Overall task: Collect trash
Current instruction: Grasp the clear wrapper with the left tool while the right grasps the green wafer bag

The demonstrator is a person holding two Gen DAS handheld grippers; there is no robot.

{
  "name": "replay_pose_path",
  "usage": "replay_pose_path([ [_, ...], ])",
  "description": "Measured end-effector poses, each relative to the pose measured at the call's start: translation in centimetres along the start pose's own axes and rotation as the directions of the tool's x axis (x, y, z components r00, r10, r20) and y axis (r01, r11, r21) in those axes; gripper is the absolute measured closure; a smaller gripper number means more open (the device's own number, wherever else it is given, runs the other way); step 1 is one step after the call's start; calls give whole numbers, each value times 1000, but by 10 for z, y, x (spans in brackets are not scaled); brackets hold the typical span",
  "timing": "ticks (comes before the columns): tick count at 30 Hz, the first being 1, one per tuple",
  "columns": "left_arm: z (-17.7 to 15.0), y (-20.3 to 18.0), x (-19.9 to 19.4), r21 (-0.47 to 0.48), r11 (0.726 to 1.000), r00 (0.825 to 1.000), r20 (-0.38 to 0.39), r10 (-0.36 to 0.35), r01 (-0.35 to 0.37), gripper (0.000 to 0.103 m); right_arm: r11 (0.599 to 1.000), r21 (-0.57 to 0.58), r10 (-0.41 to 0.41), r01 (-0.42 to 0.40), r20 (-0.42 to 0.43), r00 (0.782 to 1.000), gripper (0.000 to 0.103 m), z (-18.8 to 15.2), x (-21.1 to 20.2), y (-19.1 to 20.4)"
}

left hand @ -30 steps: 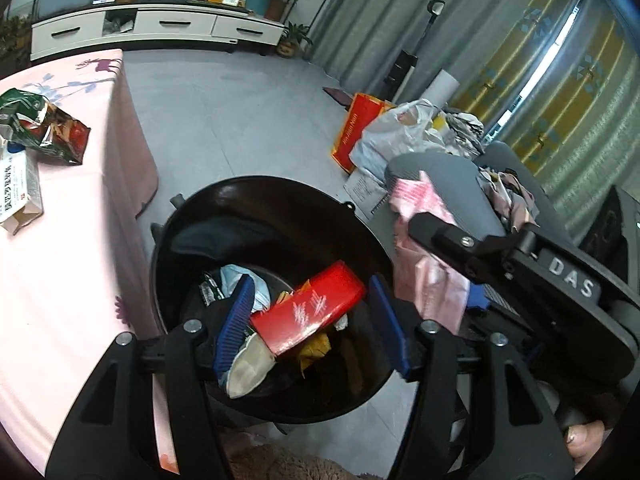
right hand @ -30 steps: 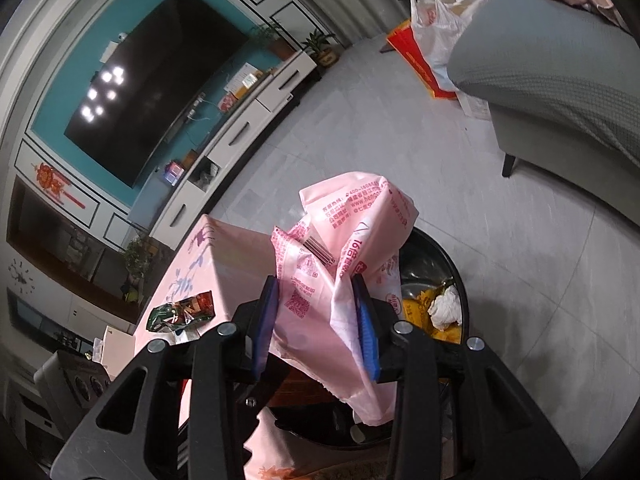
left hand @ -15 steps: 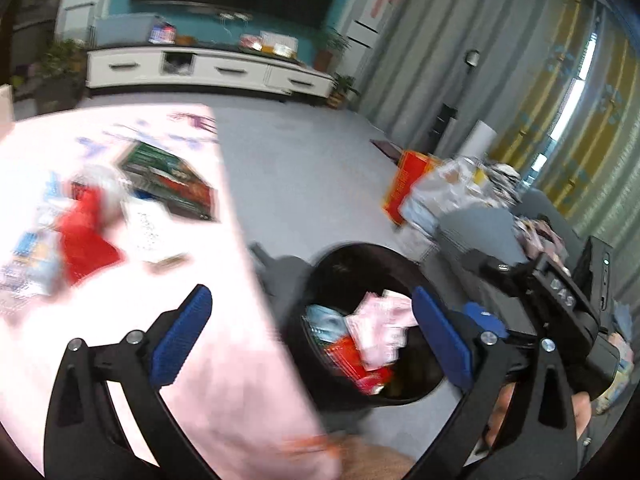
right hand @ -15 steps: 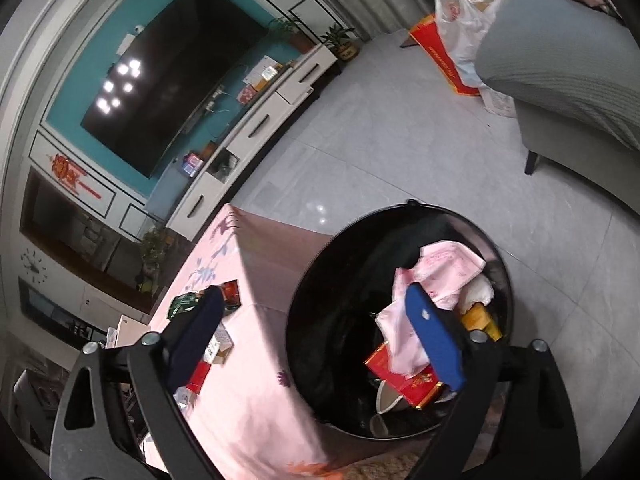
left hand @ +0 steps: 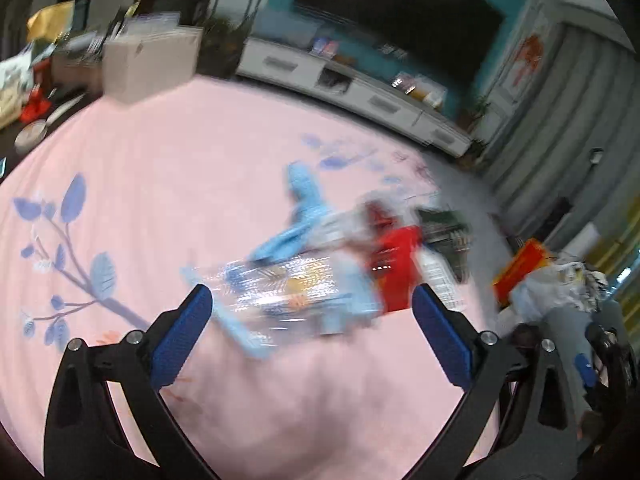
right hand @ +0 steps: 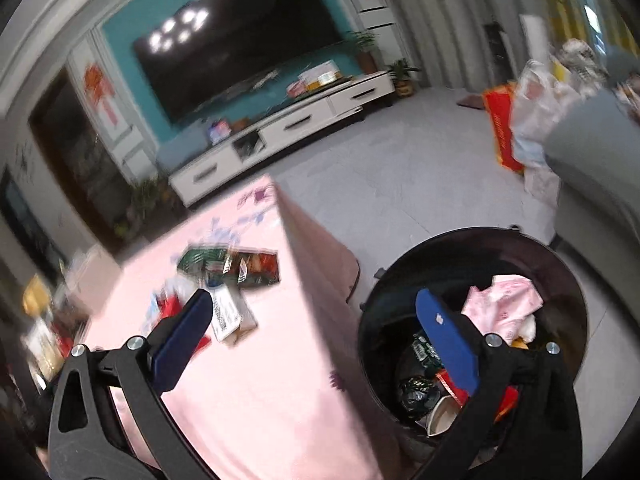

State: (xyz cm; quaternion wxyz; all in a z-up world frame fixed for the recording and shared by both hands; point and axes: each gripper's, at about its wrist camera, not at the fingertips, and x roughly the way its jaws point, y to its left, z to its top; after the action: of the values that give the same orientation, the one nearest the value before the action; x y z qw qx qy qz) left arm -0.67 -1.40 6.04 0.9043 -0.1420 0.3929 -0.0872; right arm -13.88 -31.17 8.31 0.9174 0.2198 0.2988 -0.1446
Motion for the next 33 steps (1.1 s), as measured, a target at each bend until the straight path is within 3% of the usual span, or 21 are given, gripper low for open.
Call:
replay_pose_path([
  [3,8,16,9,8,997,997,8,79,-79,3,995,-95,-34,30,-41,999,3,-7,17,26],
  [7,20,28,11,22,995,995,36,97,-98,3,980,-201,-6,2,-22,1000,4,2,25,70],
  [11,33,44,18,-46,997,998,19,61,-60,3,955,-292,56,-58,-16,998,4,29,38,121],
  [17,39,55,18,-97,995,1000,17,-5,6,3,939,-324,115,-116,-23,993,4,54,59,164],
  [25,38,53,39,-111,989,993,-51,-107,101,3,939,-296,136,-175,-147,980,4,61,110,141],
  [29,31,46,55,-101,994,992,-120,-42,30,3,950,-263,113,-166,-204,972,4,60,139,125],
  [33,18,43,58,-126,991,985,-164,-57,37,5,956,-217,136,-196,-264,955,10,55,160,117],
])
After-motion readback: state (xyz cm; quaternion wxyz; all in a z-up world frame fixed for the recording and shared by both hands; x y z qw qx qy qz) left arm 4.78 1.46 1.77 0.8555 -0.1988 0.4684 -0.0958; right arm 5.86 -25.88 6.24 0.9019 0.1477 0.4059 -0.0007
